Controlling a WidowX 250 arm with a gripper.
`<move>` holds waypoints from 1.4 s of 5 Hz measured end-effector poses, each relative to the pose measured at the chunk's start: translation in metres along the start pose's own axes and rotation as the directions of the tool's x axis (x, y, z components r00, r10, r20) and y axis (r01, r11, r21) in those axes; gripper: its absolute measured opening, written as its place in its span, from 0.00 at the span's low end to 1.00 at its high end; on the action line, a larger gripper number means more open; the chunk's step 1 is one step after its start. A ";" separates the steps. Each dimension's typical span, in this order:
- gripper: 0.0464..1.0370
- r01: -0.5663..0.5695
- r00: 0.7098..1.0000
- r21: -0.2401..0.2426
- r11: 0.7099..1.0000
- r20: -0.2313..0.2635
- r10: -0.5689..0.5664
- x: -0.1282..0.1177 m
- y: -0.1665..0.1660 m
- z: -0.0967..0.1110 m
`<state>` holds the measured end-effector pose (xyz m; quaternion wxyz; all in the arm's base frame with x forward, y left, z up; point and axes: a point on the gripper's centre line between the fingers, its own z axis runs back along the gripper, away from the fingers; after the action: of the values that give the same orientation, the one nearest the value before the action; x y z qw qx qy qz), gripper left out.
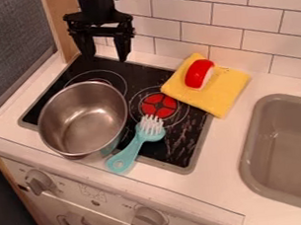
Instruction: MOVING THE POT INTO THE UPPER SIDE OF THE LEFT BURNER
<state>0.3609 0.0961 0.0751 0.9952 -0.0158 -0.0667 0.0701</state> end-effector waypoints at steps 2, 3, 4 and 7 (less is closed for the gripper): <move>0.96 -0.026 0.999 -0.042 0.999 -0.027 0.025 -0.004 -0.006 -0.010; 0.96 0.010 0.997 -0.051 0.999 0.073 -0.007 -0.001 -0.011 0.023; 0.96 0.050 0.996 -0.007 0.999 0.072 -0.050 -0.025 -0.011 0.038; 0.96 0.059 0.997 0.063 0.996 -0.046 -0.057 -0.116 0.027 0.021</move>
<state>0.2402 0.1065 0.0801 0.9980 0.0168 -0.0428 0.0429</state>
